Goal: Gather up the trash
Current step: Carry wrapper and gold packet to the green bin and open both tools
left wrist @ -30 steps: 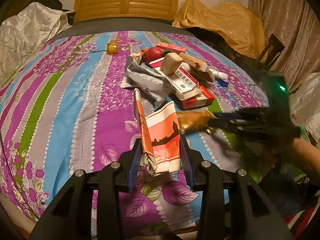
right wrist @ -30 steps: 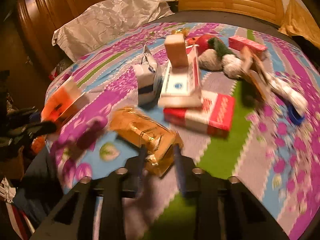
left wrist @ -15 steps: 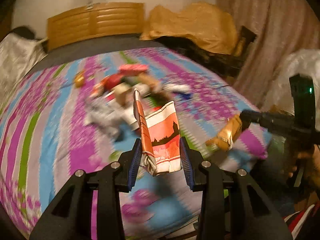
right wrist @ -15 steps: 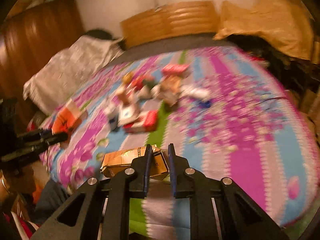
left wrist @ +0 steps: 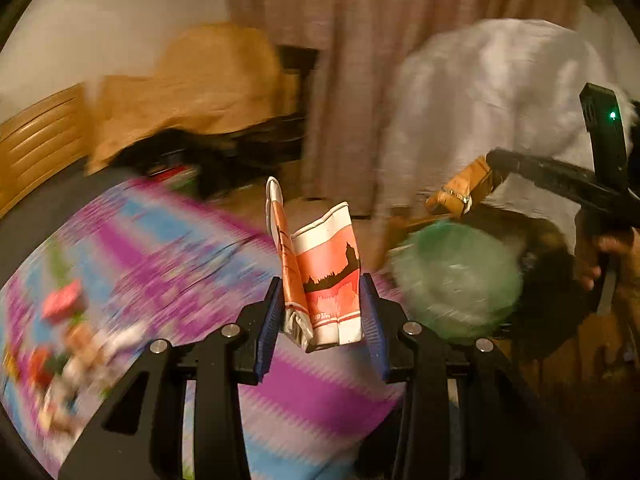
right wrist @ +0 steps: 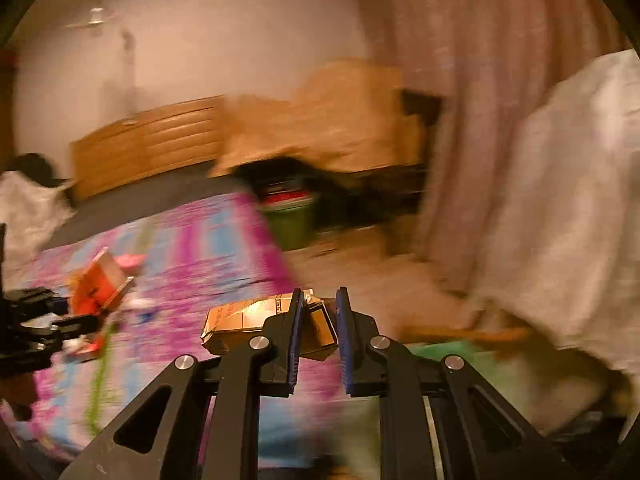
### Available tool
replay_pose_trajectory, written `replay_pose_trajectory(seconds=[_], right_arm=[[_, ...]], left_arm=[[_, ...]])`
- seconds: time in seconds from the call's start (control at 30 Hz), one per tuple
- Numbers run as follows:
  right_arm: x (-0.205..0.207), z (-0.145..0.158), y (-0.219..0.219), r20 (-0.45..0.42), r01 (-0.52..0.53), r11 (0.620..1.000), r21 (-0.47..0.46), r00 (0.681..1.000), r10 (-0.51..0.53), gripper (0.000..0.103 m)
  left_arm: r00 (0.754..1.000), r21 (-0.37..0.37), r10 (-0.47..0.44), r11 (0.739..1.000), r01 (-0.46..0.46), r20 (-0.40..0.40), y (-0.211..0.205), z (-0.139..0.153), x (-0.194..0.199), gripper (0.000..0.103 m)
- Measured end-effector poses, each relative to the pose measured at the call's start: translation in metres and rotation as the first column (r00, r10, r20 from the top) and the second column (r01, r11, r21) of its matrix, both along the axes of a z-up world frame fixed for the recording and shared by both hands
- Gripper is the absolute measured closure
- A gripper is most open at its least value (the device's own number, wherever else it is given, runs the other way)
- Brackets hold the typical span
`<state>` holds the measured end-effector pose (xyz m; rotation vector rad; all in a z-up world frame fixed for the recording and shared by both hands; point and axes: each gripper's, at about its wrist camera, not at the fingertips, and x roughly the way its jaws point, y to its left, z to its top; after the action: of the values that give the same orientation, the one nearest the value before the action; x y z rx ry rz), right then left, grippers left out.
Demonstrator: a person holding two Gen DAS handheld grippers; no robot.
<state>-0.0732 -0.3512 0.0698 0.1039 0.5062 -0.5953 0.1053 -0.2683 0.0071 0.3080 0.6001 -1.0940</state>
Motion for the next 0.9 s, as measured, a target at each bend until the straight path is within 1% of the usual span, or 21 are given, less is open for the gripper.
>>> replay_pose_trajectory(seconds=[0.07,0.1,0.13,0.2,0.27,0.37,0.43,0.47,0.57,0.7,0.9], right_arm=[[-0.022,0.011,-0.024,-0.017,0.074,0.996,-0.042,0.997,-0.075,0.086],[-0.033,0.016,-0.037,-0.025,0.117,0.991,-0.062,0.993,-0.119,0.086],[-0.043,0.02,-0.05,-0.033,0.153,0.985,-0.075,0.987,-0.156,0.086],[-0.062,0.022,-0.071,-0.049,0.215,0.971,-0.106,0.974,-0.222,0.086],[-0.077,0.023,-0.084,-0.068,0.261,0.957,-0.125,0.96,-0.271,0.086],[-0.102,0.018,-0.106,-0.091,0.321,0.939,-0.127,0.938,-0.333,0.086],[-0.116,0.009,-0.117,-0.109,0.344,0.931,-0.125,0.927,-0.358,0.086],[-0.115,0.002,-0.118,-0.12,0.35,0.928,-0.124,0.924,-0.364,0.086],[-0.12,-0.017,-0.127,-0.16,0.366,0.923,-0.116,0.911,-0.381,0.086],[-0.117,-0.039,-0.133,-0.198,0.372,0.922,-0.11,0.9,-0.387,0.086],[-0.111,-0.052,-0.131,-0.225,0.357,0.928,-0.109,0.9,-0.373,0.086]], left_arm=[[0.996,0.006,-0.086,0.996,0.086,-0.014,-0.045,0.003,-0.005,0.066],[0.99,0.009,-0.138,0.99,0.138,-0.027,-0.069,0.003,-0.008,0.066],[0.986,0.01,-0.165,0.986,0.166,-0.035,-0.082,0.003,-0.011,0.066],[0.968,0.027,-0.243,0.969,0.245,-0.061,-0.123,0.0,-0.021,0.066],[0.95,0.043,-0.3,0.951,0.305,-0.089,-0.155,-0.007,-0.034,0.066],[0.93,0.083,-0.347,0.93,0.358,-0.121,-0.199,-0.02,-0.049,0.066],[0.923,0.109,-0.36,0.92,0.376,-0.137,-0.222,-0.031,-0.057,0.066],[0.921,0.125,-0.364,0.916,0.381,-0.14,-0.233,-0.037,-0.063,0.066],[0.918,0.164,-0.362,0.908,0.386,-0.16,-0.256,-0.053,-0.075,0.066],[0.913,0.207,-0.372,0.892,0.402,-0.169,-0.268,-0.068,-0.085,0.066],[0.914,0.241,-0.372,0.883,0.402,-0.164,-0.274,-0.076,-0.085,0.066]])
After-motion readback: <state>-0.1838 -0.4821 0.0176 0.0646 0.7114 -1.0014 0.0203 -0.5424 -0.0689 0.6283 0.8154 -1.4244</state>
